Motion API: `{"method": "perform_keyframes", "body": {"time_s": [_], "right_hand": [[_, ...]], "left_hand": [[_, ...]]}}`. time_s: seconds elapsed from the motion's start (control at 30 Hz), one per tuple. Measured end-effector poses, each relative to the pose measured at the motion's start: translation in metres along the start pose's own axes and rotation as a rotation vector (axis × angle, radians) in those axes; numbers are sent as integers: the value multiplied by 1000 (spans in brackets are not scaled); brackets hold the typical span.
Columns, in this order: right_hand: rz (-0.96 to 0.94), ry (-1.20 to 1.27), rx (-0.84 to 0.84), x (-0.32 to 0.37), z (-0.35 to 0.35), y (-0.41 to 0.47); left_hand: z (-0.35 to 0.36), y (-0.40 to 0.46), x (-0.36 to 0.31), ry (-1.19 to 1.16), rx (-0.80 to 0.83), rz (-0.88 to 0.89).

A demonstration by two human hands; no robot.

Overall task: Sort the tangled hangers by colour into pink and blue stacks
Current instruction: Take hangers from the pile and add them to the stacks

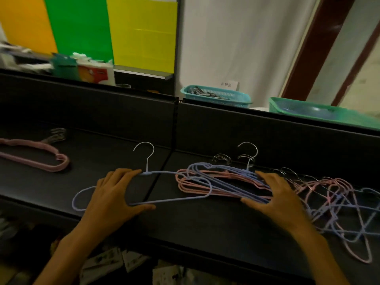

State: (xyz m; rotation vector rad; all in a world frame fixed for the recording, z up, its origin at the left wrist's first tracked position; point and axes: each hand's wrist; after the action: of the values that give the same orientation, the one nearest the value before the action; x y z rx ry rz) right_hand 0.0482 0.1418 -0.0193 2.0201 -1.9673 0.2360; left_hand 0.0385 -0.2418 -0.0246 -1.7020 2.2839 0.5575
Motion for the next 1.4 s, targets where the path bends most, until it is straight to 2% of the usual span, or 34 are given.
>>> {"method": "perform_keyframes", "body": {"time_s": [0.23, 0.43, 0.77, 1.03, 1.4], "right_hand": [[-127, 23, 33, 45, 23, 24], [-202, 50, 59, 125, 50, 47], [-192, 59, 23, 294, 116, 65], [-190, 72, 56, 411, 161, 89], [-176, 47, 70, 542, 219, 170]], "left_hand": [[-23, -38, 40, 19, -65, -76], [-52, -61, 103, 69, -77, -157], [-134, -105, 254, 163, -106, -175], [-186, -119, 369, 147, -92, -136], [-233, -68, 522, 127, -108, -160]]}}
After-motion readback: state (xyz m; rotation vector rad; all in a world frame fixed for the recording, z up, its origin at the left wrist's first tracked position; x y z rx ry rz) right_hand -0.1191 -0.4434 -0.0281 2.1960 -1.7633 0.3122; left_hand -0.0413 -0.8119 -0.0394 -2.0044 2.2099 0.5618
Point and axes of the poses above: each hand's wrist, its own y-axis towards the middle knuckle, its own z-axis out of the palm, x = y × z, and after that the axes turned 13 degrees about x, right-handed
